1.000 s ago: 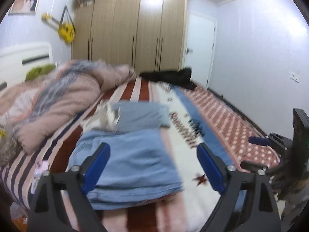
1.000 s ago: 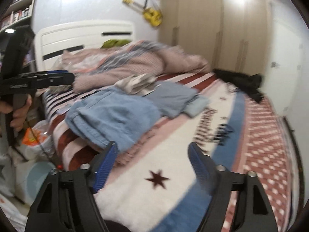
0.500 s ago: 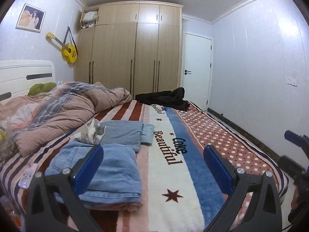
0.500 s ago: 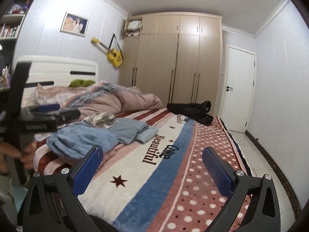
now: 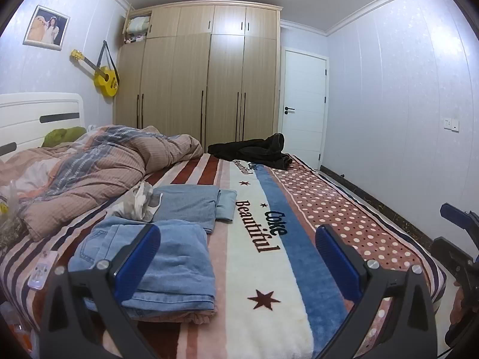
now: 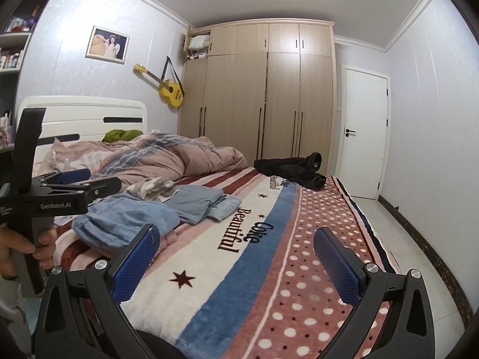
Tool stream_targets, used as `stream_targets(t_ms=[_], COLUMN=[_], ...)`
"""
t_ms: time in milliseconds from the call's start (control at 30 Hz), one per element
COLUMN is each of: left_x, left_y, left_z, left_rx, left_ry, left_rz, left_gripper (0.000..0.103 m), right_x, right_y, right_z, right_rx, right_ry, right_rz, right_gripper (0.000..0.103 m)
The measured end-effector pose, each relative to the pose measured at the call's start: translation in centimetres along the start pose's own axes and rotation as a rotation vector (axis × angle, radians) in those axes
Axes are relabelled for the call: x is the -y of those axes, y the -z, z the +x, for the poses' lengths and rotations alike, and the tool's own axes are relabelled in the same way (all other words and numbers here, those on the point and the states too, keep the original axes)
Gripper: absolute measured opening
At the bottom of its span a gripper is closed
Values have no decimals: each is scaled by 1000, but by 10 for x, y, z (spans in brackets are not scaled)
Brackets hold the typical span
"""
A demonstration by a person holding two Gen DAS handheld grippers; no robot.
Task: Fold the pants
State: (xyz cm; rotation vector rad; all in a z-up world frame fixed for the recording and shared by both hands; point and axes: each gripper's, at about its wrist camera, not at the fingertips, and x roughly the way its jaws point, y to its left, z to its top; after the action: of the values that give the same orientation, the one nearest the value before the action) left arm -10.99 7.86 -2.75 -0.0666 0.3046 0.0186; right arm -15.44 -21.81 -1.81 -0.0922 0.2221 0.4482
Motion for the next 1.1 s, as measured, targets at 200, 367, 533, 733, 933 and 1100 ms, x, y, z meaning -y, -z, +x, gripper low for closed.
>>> stream_targets(t_ms=[200,367,533,733,933,1100], left_x=[0,1,2,2,3,2], left_y=[0,1,1,1,1,2], left_z=[0,-1,-1,-1,-1,0], left_rx=[2,0,-2,-4,-4,-6], left_ry=[-1,-2,-9,-7,-10,-11], left_rz=[0,0,3,3,6,13], left_gripper=[102,102,102,102,102,102], right_x=[1,0,-1,-1,0,-1], right_y=[1,1,1,1,1,1], right_z=[1,0,0,0,0,0], right_rx=[0,-4,-5,-7,-6,-7], right_ry=[-2,-1,-3,-3,-4,-1], right_rz=[2,5,7,9,9,12], right_gripper=[103,102,102,102,103,102])
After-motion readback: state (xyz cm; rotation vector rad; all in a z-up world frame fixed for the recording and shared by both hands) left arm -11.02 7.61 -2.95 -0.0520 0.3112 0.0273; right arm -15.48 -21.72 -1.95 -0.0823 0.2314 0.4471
